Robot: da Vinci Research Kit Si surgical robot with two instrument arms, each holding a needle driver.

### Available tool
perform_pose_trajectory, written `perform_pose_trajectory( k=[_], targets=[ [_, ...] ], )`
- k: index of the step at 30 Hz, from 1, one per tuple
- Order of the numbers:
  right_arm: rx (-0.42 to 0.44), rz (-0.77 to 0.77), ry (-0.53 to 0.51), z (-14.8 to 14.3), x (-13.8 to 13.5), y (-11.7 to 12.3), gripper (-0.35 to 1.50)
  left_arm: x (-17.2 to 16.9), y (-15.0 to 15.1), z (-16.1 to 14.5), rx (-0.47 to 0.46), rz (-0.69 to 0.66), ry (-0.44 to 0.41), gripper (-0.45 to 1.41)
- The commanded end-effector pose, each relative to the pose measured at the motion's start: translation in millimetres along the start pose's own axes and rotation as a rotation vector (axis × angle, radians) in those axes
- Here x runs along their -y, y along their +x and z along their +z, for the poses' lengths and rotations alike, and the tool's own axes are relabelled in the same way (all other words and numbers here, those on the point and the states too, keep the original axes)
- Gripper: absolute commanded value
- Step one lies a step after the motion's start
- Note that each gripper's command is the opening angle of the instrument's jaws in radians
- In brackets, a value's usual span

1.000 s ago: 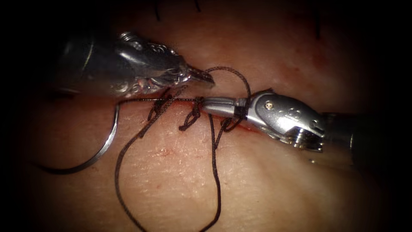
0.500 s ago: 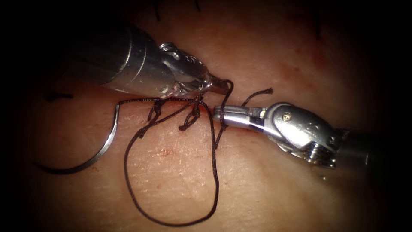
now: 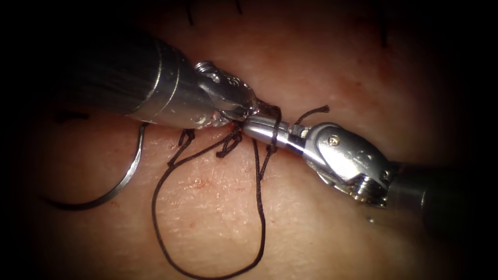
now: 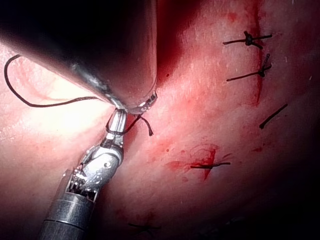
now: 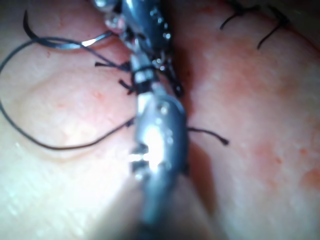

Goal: Wound Closure
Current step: Wrap the thread counterclockwise around the right gripper using the left gripper

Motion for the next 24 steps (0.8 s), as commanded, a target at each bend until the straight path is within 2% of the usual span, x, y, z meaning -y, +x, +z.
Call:
perform_pose_trajectory(
  k=[1, 4, 13, 19, 23, 24],
  targets=[
    [-0.027, 0.019, -0.027, 1.6, 0.3, -0.2, 0.90, -0.4, -0.5, 1.4, -0.009, 0.000, -0.010, -0.45],
    [-0.035, 0.037, -0.035, 2.4, 0.6, -0.2, 1.03, -0.7, -0.6, 2.0, -0.019, 0.001, -0.027, -0.45],
    [-0.023, 0.042, -0.096, 1.1, -0.2, -0.6, 1.03, -1.1, -1.4, 1.7, -0.055, 0.024, -0.046, -0.45],
    [-0.009, 0.091, -0.191, -2.3, -1.1, -1.4, 0.91, -2.0, -1.9, 1.3, -0.081, 0.049, -0.045, -0.45],
    [-0.004, 0.194, -0.267, -3.7, -1.5, -2.6, 0.86, -2.6, -2.0, 1.4, -0.087, 0.059, -0.042, -0.45],
    [0.019, 0.246, -0.319, -4.5, -1.6, -3.6, 0.81, -2.9, -2.0, 1.5, -0.087, 0.059, -0.040, -0.45]
  ],
)
